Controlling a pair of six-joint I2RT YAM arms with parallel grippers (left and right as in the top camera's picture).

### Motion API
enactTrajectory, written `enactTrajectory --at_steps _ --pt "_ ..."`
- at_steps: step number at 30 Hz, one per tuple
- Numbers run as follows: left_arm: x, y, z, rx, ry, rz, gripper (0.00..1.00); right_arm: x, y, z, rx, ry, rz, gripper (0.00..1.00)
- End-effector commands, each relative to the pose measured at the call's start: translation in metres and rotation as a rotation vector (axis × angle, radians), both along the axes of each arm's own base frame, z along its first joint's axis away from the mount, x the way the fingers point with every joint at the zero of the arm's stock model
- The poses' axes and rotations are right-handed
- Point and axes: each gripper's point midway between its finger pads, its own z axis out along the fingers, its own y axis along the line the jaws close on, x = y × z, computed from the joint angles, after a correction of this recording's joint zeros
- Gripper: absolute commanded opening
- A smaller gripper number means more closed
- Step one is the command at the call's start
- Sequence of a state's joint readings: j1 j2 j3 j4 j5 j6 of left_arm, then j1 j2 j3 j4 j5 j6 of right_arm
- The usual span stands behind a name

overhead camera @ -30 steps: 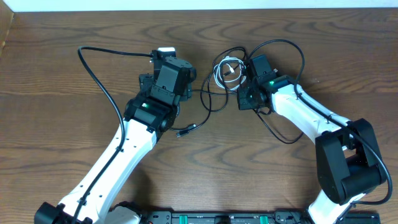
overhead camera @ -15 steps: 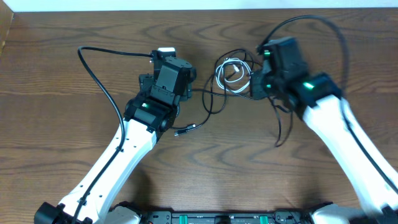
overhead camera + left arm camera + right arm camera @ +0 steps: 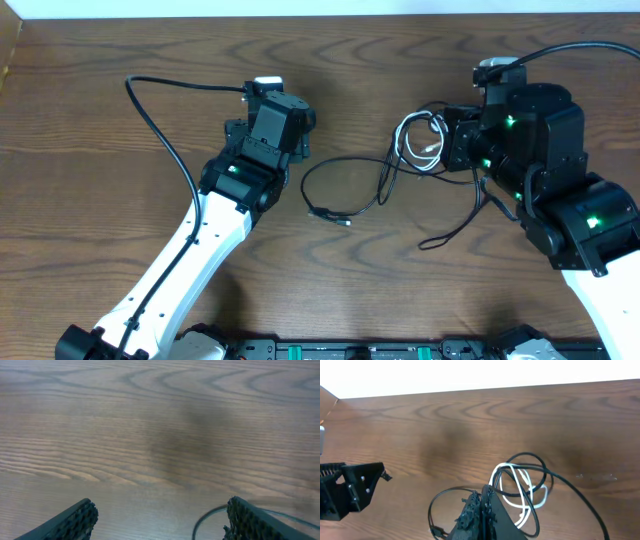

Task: Untangle cables

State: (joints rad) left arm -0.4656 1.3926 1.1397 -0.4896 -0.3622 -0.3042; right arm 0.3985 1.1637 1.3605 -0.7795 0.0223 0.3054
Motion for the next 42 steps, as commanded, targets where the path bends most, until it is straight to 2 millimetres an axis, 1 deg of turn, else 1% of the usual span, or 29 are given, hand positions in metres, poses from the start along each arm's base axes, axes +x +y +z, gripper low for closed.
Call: enactTrajectory --at_steps 1,5,6,9,11,14,15,16,18,21,28,31,36,42 --pt "0.000 -0.024 -0.001 -0.110 0.036 -0.083 0.84 0.003 -0.002 0.010 0.018 -0.027 -0.020 0.01" --pt "-0.005 -0.050 -0.010 -0.192 0.093 -0.199 0.84 0.003 0.001 0.011 0.029 -0.031 -0.005 0.01" --pt "-0.007 -0.062 -0.016 -0.205 0.122 -0.277 0.84 0.002 0.006 0.012 0.047 -0.027 0.024 0.01" --pt "-0.008 -0.083 -0.025 -0.207 0.143 -0.421 0.84 -0.005 0.016 0.010 0.073 -0.001 0.078 0.01" --pt "-0.007 -0.096 -0.025 -0.214 0.130 -0.515 0.84 -0.011 0.021 0.005 0.088 0.031 0.116 0.01" --pt "-0.010 -0.115 -0.016 -0.225 0.089 -0.670 0.84 -0.021 0.031 0.002 0.116 0.069 0.180 0.01" --pt "-0.012 -0.120 -0.013 -0.230 0.077 -0.715 0.84 -0.022 0.033 0.002 0.123 0.073 0.192 0.01" --pt "-0.015 -0.127 -0.010 -0.229 0.061 -0.779 0.84 -0.027 0.040 0.002 0.144 0.084 0.233 0.01" --pt "-0.019 -0.133 -0.007 -0.223 0.043 -0.851 0.84 -0.032 0.046 0.004 0.166 0.092 0.272 0.01" --pt "-0.020 -0.133 -0.007 -0.199 0.033 -0.878 0.84 -0.036 0.052 0.005 0.188 0.101 0.308 0.01" --pt "-0.021 -0.133 -0.009 -0.073 -0.014 -0.997 0.84 -0.044 0.061 0.008 0.225 0.116 0.367 0.01" --pt "-0.024 -0.131 -0.013 -0.029 -0.010 -1.039 0.83 -0.047 0.065 0.010 0.242 0.120 0.393 0.01" --pt "-0.027 -0.129 -0.020 -0.027 0.008 -1.041 0.83 -0.053 0.072 0.014 0.275 0.122 0.445 0.01" --pt "-0.029 -0.129 -0.023 -0.028 0.015 -1.041 0.83 -0.062 0.083 0.024 0.328 0.115 0.529 0.01"
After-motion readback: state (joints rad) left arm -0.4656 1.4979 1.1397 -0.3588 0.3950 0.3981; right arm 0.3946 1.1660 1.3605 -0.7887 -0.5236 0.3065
